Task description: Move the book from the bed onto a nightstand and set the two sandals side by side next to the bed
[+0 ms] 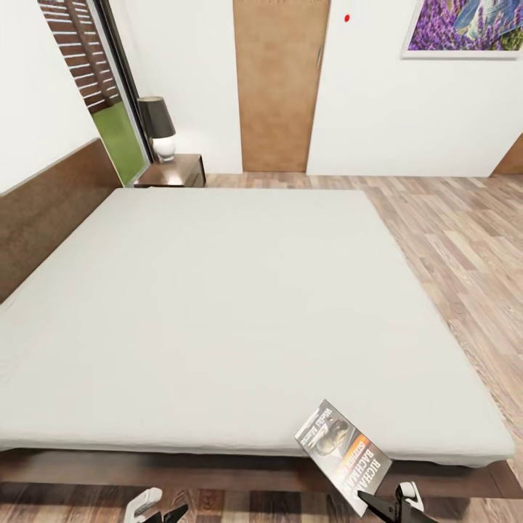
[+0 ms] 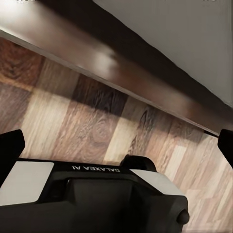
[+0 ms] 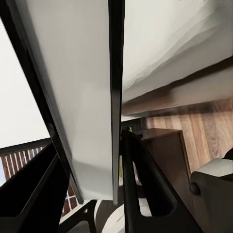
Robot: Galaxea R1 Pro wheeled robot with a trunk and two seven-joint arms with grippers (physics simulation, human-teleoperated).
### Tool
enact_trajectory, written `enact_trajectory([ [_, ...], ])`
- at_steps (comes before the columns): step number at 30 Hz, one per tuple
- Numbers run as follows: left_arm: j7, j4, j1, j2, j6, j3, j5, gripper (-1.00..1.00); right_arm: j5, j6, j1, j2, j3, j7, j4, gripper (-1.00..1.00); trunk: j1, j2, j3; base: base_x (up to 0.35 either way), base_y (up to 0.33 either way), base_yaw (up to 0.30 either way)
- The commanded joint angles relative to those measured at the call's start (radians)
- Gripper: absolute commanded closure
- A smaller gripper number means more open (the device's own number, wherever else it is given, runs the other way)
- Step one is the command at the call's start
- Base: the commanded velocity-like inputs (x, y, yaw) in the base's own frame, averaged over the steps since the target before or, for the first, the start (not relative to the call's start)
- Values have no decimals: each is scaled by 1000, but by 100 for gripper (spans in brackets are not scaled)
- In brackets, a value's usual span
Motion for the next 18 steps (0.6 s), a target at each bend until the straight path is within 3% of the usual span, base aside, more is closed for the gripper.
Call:
enact_trajectory([
  [1, -4, 1, 0, 0, 10, 2, 8, -100, 6, 10, -1, 0, -8, 4, 2, 100, 0, 0, 1, 0, 0, 0],
  [18, 0, 2, 0, 0, 10, 1, 8, -100, 6, 10, -1, 1, -8, 4, 2, 100, 0, 0, 28, 0, 0, 0],
])
